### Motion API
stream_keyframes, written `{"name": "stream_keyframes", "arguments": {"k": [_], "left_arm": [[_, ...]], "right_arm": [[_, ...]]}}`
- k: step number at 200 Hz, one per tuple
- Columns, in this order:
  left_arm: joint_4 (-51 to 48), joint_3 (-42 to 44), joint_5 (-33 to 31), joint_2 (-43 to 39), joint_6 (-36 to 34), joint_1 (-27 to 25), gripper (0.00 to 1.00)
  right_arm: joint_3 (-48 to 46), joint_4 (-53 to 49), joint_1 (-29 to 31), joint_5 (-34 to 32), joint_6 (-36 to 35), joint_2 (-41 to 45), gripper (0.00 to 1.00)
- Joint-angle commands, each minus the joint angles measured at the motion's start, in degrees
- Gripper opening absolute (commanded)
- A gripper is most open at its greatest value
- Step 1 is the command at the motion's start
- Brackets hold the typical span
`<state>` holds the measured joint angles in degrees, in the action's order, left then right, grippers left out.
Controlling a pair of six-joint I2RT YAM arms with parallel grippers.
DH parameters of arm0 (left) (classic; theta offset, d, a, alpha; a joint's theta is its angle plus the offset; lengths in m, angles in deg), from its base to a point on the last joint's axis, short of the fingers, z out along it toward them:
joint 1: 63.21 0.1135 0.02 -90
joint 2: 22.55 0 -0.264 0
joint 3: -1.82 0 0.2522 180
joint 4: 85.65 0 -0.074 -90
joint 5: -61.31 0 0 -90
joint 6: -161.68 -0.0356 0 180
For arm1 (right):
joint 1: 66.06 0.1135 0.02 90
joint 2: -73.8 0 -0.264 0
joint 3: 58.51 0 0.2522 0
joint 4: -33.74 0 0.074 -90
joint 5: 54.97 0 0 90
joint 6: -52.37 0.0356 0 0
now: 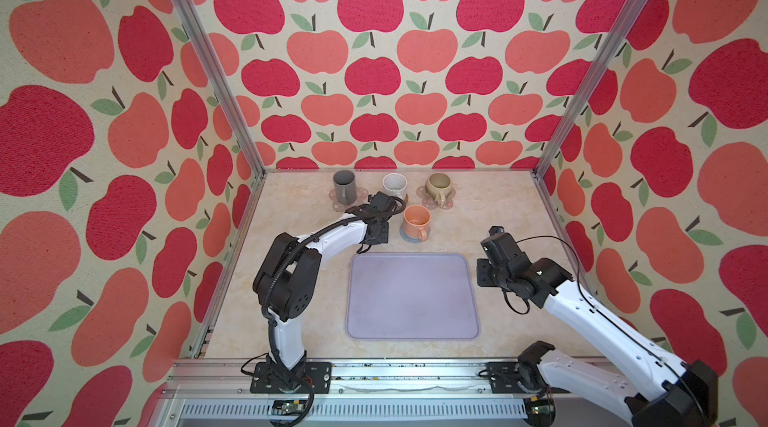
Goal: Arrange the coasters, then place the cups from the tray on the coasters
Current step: 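Lower the black mug onto the brown coaster with the left gripper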
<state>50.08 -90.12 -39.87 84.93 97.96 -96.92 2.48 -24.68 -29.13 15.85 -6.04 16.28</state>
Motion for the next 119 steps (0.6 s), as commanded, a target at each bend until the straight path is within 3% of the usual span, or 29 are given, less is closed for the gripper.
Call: {"name": "stream_keyframes", "arguments": {"k": [1, 119], "left_arm": [[2.0, -0.1, -1.7, -0.1, 1.0, 0.6, 0.01], [2.9, 3.5, 1.2, -0.9, 3.6, 1.0, 0.14]], "right_arm": [[-0.6, -1.3, -0.4, -0.4, 0.6, 0.9, 0.49], [-0.4, -1.0, -0.4, -0.1, 0.6, 0.7, 0.49]]}}
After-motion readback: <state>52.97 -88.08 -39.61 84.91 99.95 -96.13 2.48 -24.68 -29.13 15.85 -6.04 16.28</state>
